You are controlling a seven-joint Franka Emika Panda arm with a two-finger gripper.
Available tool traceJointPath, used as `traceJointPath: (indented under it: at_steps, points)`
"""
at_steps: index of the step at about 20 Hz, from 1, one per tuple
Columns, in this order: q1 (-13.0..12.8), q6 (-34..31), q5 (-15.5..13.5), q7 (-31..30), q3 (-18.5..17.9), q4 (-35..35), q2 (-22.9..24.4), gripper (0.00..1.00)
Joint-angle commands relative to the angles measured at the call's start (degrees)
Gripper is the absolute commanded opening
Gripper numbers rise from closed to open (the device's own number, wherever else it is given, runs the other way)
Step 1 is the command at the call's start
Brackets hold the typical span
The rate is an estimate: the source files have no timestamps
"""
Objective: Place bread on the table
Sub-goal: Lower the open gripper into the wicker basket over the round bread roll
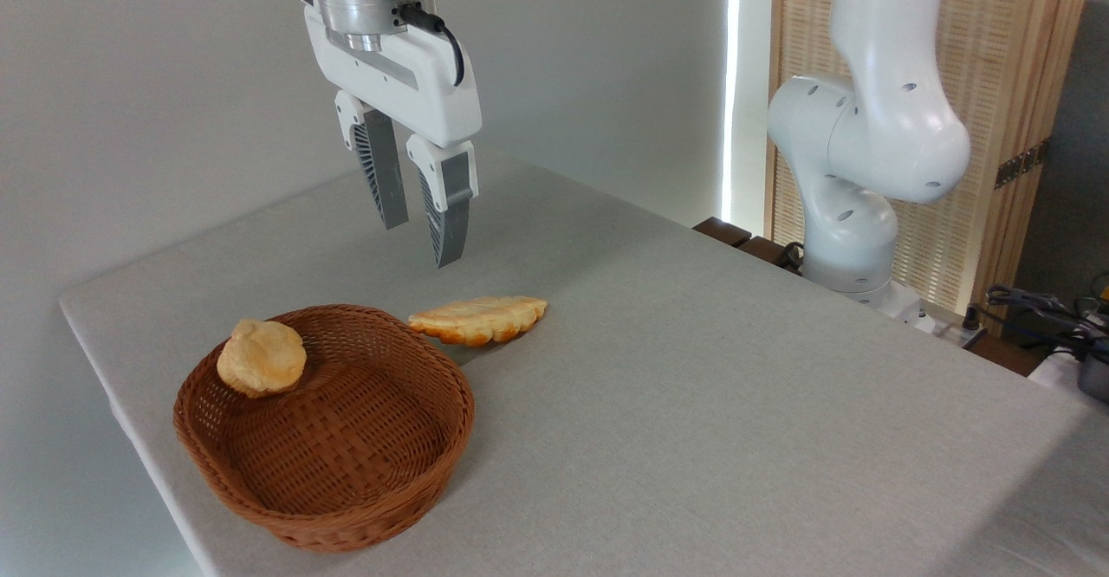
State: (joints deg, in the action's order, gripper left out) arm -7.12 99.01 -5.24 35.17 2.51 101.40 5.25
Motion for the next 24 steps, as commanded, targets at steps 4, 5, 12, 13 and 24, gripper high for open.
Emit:
traceJointPath:
  at_steps: [4, 5, 12, 13, 24]
  points:
    - [-0.26, -1.72, 0.06, -0.54, -0.05, -1.20, -1.12, 1.00]
    - [-0.26, -1.72, 0.06, -0.54, -0.05, -1.20, -1.30, 1.00]
    - [-0.35, 1.08, -1.78, -0.54, 0.22, -1.20, -3.05, 1.00]
    - [-0.35, 3.88, -3.09, -1.06, 0.22, -0.94, -3.49, 1.00]
    - [-1.67, 24.46, -13.12, -1.42, 2.05, -0.76, -12.80, 1.00]
